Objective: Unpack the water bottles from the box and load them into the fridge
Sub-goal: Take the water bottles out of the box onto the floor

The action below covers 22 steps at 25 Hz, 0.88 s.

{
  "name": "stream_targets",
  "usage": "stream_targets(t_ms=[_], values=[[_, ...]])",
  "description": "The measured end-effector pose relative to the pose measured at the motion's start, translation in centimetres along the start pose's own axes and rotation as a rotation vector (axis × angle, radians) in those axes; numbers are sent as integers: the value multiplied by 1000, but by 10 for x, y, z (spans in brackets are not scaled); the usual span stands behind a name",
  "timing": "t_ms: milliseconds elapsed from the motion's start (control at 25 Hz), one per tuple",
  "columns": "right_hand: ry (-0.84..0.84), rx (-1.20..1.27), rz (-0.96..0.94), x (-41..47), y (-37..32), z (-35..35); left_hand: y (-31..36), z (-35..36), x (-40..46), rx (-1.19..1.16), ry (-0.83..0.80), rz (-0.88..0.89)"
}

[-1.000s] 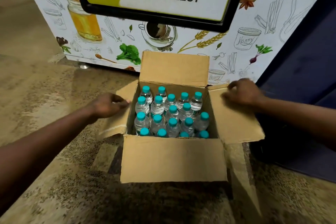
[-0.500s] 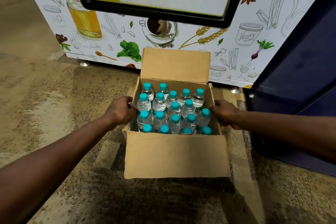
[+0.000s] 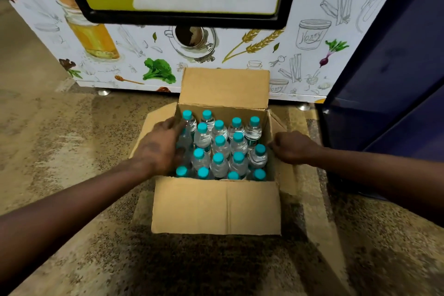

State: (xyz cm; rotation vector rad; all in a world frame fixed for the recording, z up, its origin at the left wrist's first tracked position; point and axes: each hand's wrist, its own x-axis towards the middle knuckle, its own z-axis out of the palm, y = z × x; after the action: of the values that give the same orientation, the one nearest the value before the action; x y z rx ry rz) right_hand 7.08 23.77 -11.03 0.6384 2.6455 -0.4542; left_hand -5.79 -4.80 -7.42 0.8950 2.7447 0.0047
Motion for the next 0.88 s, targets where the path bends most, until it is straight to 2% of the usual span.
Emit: stream_targets(t_ms=[40,80,160,240,280,360,520,680,800,880], values=[[83,-154,-66,-4,1,-3,14,-15,-8,-21,-29,60],[156,-201,-119,-9,1,-6,30,-30,-16,-81,-75,101],[268,-112,-205,-24,-6,-14,61,-51,-29,-239,-103,141],[293,65,-265,-36,-21,-14,82,-52,-34,-338,17,149],[295,140,-260,-39,-29,-10,89,-44,-32,-332,54,146],[265,210,-194,-46,-41,-2,94,-16,-25,-280,-7,110],[170,1,-55,-49,-51,27,99,30,2,-84,-187,52],[89,-115,2,-38,-55,30,114,41,23,79,-308,63],[132,-128,15,-33,-53,35,117,41,33,94,-394,85],[200,-52,31,-37,-47,41,121,39,33,112,-381,82]])
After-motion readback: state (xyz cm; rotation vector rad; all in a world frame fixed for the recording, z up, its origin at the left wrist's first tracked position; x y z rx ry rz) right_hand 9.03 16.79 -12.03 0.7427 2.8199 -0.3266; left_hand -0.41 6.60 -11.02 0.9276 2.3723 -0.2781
